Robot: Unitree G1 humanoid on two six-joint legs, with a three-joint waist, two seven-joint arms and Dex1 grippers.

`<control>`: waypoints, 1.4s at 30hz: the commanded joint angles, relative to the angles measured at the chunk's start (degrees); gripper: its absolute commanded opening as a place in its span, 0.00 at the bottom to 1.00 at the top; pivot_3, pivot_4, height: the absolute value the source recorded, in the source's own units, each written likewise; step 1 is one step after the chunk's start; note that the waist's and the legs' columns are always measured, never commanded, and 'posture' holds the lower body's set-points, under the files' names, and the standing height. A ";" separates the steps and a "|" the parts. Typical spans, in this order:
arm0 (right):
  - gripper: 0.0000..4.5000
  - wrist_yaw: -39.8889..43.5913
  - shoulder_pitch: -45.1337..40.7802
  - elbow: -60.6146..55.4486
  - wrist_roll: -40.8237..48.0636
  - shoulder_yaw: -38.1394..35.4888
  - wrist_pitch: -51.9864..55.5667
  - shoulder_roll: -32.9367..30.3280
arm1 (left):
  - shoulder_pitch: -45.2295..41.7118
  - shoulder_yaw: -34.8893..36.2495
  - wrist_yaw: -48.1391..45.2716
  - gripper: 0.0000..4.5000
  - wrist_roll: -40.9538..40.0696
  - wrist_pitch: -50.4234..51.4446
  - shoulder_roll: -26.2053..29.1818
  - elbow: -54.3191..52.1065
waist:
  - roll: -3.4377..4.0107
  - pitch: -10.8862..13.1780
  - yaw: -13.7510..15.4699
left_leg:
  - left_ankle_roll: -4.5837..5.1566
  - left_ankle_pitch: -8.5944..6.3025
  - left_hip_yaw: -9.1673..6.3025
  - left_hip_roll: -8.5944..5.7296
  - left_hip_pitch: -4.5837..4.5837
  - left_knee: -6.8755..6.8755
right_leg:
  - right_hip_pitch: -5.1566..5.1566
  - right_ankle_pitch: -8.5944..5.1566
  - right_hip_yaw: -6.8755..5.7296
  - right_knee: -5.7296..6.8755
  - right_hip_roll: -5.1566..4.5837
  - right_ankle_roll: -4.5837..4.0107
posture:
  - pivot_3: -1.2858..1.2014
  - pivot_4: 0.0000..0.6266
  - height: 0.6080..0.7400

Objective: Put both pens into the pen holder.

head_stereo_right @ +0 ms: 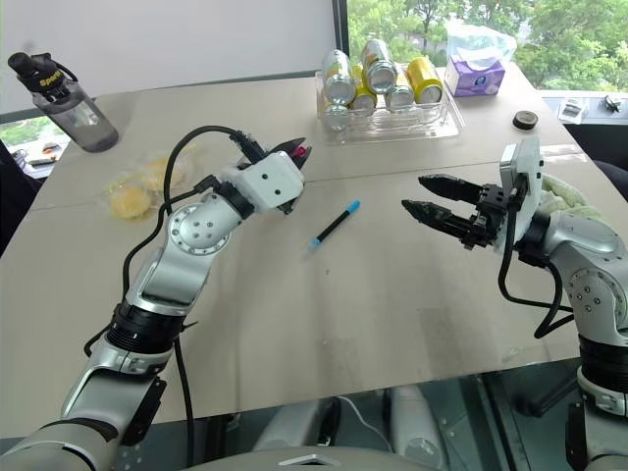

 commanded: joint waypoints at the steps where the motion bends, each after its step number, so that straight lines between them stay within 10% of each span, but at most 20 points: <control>1: 0.62 0.43 -0.07 -0.26 1.06 -1.61 -0.73 -1.02 | 0.02 1.09 0.56 0.00 2.05 -1.04 0.65 -0.61 | 0.00 0.00 0.15 | 0.00 0.00 0.00 0.00 0.00 0.00 | 0.00 0.00 0.00 0.00 0.00 0.00 | 0.52 0.24 1.00; 22: 0.62 0.26 0.12 0.74 -2.01 0.46 -4.73 -0.24 | 2.71 2.90 -0.98 0.00 5.66 4.29 0.90 1.71 | 0.00 0.00 0.80 | 0.00 0.00 0.00 0.00 -0.02 0.05 | 0.00 0.00 -0.02 0.03 -0.02 0.00 | 0.52 0.24 1.00; 32: 0.63 0.26 0.44 0.64 -3.55 1.55 -6.25 -0.22 | 1.68 3.55 -0.64 0.99 7.78 6.39 2.03 0.61 | 0.00 0.00 0.79 | 0.00 0.00 -0.01 0.00 -0.02 0.05 | -0.01 0.00 -0.03 0.03 -0.01 0.00 | 0.52 0.24 1.00; 42: 0.63 0.18 0.40 0.63 -4.31 2.20 -6.84 0.25 | -2.18 4.37 0.93 0.99 7.48 7.95 0.44 4.88 | 0.00 0.00 0.80 | 0.00 0.00 -0.01 0.00 -0.02 0.07 | -0.01 0.00 -0.04 0.05 -0.01 0.00 | 0.52 0.24 1.00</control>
